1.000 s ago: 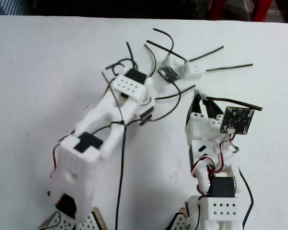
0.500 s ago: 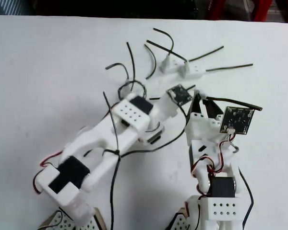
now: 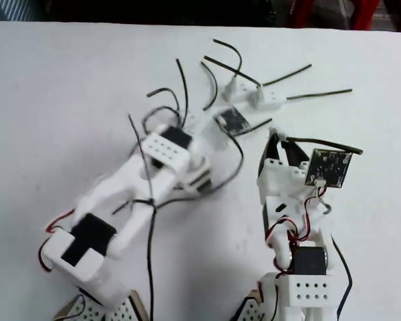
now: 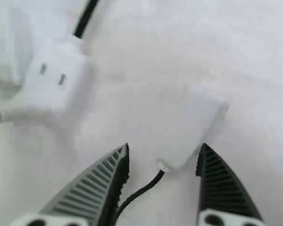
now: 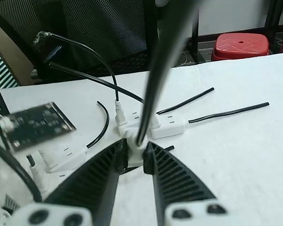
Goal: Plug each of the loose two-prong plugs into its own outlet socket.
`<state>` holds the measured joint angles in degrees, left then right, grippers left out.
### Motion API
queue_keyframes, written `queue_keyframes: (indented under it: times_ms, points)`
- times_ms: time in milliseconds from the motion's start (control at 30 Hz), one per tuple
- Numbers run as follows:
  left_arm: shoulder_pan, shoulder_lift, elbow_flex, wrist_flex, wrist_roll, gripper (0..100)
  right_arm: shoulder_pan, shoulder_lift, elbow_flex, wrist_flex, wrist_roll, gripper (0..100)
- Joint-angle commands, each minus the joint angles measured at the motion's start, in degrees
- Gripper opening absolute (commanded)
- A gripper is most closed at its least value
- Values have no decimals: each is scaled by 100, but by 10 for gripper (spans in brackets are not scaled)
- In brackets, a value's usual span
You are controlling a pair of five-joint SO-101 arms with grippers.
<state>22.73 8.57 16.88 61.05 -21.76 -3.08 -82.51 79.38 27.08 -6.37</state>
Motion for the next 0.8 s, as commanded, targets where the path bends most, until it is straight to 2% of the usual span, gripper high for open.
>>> queue_keyframes:
  times_ms: [0, 133, 267, 400, 567, 767]
  points:
    - [-382, -347, -466, -88, -299, 238, 13, -31, -70, -110, 9, 17]
    - [-479, -488, -844, 281, -378, 238, 13, -31, -70, -110, 9, 17]
    - [-145, -743, -1160, 905, -448, 238, 13, -31, -70, -110, 9, 17]
    - [251, -681, -993, 993, -1099, 282, 13, -31, -70, -110, 9, 17]
    - [303, 163, -1073, 484, -1222, 310, 13, -31, -70, -110, 9, 17]
    - [303, 1789, -2259, 695, -1512, 300, 13, -31, -70, -110, 9, 17]
